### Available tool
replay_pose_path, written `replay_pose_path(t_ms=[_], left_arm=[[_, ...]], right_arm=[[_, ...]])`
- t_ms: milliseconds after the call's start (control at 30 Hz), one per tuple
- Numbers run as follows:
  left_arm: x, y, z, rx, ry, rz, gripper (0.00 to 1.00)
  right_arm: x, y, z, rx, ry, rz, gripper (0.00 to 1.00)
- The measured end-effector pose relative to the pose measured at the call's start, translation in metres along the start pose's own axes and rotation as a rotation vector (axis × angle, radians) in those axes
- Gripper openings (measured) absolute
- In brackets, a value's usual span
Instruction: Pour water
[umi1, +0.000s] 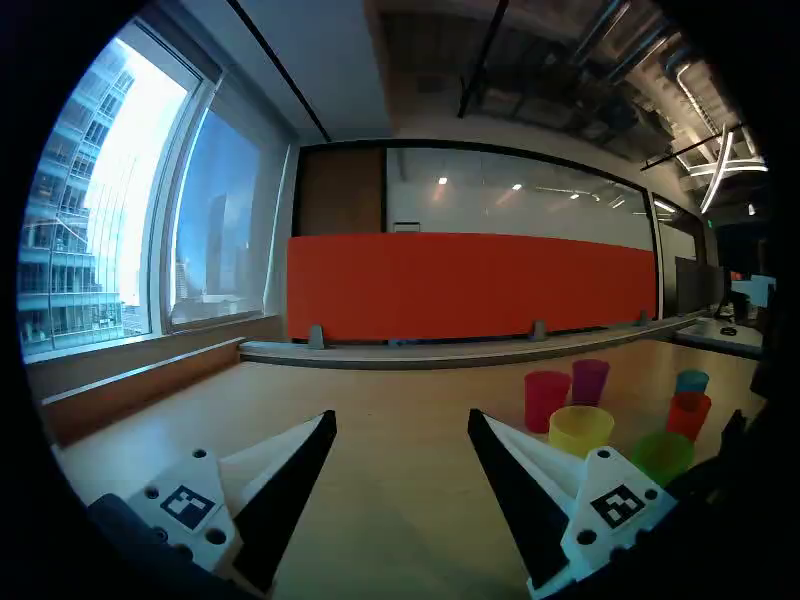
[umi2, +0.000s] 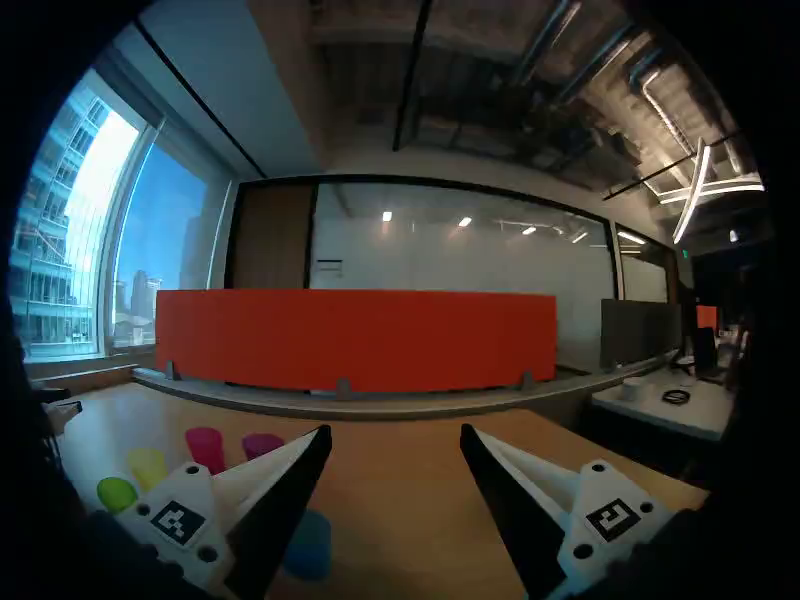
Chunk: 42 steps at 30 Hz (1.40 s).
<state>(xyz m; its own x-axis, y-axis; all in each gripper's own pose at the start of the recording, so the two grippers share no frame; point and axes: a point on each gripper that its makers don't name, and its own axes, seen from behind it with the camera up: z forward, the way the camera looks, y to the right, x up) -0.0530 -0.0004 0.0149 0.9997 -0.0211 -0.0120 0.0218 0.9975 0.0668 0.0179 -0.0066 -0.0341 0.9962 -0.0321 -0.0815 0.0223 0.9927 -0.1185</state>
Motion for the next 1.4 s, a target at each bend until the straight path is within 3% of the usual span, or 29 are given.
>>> replay_pose_path(t_ms=[267,800,1067,1400], left_arm=[[0.000,0.000,-0.002,0.001,0.000,0.001,0.98],[-0.001,0.000,0.000,0.000,0.000,0.001,0.98],[-0.001,0.000,-0.001,0.000,0.000,0.001,0.98],[-0.001,-0.001,-0.001,0.000,0.000,0.001,0.98]], right_arm=[[-0.014,0.002,0.002,0.034,-0.008,0.008,0.99],[-0.020,-0.008,0.018,0.068,0.060,0.050,0.99],[-0.044,-0.021,0.017,0.098,0.026,0.004,0.99],[-0.063,-0.017,0.019,0.089,-0.009,0.025,0.99]])
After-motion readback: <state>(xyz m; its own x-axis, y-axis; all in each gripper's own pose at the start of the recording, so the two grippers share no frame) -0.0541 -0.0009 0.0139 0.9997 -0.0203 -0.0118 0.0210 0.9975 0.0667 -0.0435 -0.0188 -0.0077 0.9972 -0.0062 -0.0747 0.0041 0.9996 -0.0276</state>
